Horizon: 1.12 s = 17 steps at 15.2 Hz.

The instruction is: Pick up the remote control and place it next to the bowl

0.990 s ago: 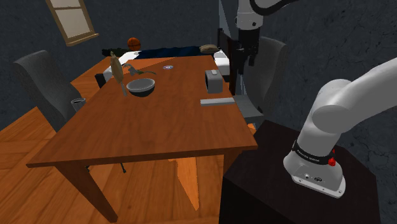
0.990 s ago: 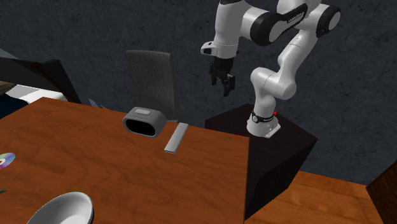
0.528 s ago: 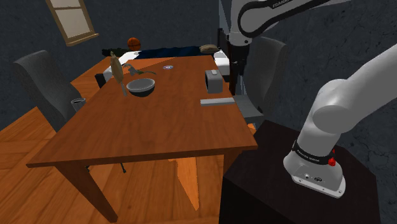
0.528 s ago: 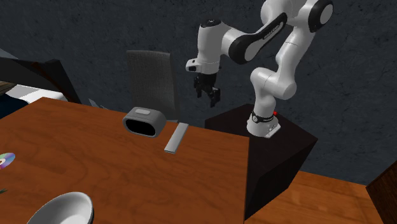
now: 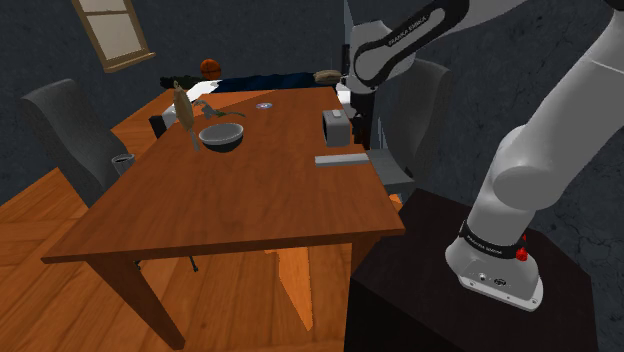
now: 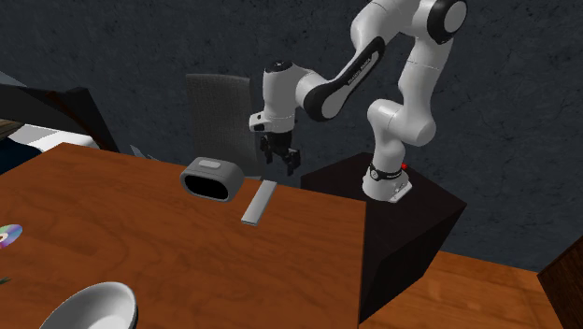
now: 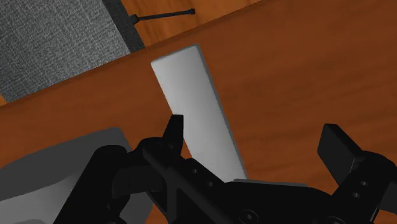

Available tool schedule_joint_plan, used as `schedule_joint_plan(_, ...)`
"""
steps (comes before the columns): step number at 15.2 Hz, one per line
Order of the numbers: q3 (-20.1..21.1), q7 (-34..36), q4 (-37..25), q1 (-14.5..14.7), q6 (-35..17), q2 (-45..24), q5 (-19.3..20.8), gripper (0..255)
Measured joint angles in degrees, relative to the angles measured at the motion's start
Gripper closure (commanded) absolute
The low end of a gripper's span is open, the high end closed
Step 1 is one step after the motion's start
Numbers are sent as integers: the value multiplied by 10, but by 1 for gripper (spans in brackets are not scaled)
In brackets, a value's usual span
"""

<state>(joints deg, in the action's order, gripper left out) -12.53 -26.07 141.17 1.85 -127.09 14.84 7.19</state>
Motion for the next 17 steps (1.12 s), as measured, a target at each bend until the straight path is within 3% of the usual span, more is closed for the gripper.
schedule_joint_plan(8,-23,-173,-77,12,-110,-188,-73,0)
schedule_joint_plan(17,-16,-203,-78,9,-170,-250,-101,0)
